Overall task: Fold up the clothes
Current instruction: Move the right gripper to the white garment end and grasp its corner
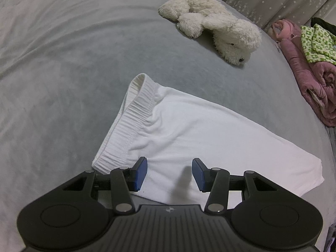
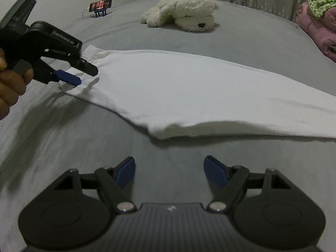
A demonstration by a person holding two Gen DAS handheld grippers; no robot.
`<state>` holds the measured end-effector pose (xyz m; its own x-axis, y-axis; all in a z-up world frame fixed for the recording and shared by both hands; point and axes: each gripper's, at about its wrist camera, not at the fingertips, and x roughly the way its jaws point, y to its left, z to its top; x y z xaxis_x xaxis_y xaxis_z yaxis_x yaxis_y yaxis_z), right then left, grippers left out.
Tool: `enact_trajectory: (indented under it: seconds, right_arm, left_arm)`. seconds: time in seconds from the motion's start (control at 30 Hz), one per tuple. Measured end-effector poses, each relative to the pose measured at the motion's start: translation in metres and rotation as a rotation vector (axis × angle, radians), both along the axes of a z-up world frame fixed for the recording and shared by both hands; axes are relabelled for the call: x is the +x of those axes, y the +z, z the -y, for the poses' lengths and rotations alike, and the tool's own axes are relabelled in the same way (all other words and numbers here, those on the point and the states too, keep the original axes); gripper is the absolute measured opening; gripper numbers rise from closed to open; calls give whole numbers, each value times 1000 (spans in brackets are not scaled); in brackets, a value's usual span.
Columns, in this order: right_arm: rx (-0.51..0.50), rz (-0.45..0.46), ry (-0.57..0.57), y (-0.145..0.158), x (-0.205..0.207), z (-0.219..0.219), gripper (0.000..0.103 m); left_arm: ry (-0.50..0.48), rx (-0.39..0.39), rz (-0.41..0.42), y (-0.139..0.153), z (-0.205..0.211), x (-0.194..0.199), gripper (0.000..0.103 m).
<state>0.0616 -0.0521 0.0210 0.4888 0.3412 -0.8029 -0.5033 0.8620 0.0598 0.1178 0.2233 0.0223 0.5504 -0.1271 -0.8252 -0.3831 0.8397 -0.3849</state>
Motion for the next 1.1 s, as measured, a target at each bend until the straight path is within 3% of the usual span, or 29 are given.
enact_trajectory:
  seconds: [0.2, 0.43, 0.53, 0.67, 0.77, 0.9, 1.1]
  right_arm:
    - [52, -7, -28, 0, -14, 17, 76]
    - [141, 18, -136, 5, -26, 53, 75]
    - [165, 52, -257, 13, -19, 87, 76]
    - [265, 37, -508, 19, 5, 156, 76]
    - [271, 71, -686, 18, 25, 209, 75]
    - [421, 63, -890, 11, 48, 282, 70]
    - [515, 62, -1047, -9, 78, 341, 58]
  left_arm:
    - [-9, 34, 19, 9, 8, -3, 47]
    - [-81, 187, 92, 24, 41, -9, 47]
    - [-121, 210, 84, 20, 56, -8, 47]
    - [-156, 231, 69, 15, 70, -6, 47]
    - [-164, 235, 66, 14, 74, -8, 47]
    - [-166, 252, 59, 11, 78, -8, 47]
    - [-175, 289, 45, 6, 84, -5, 47]
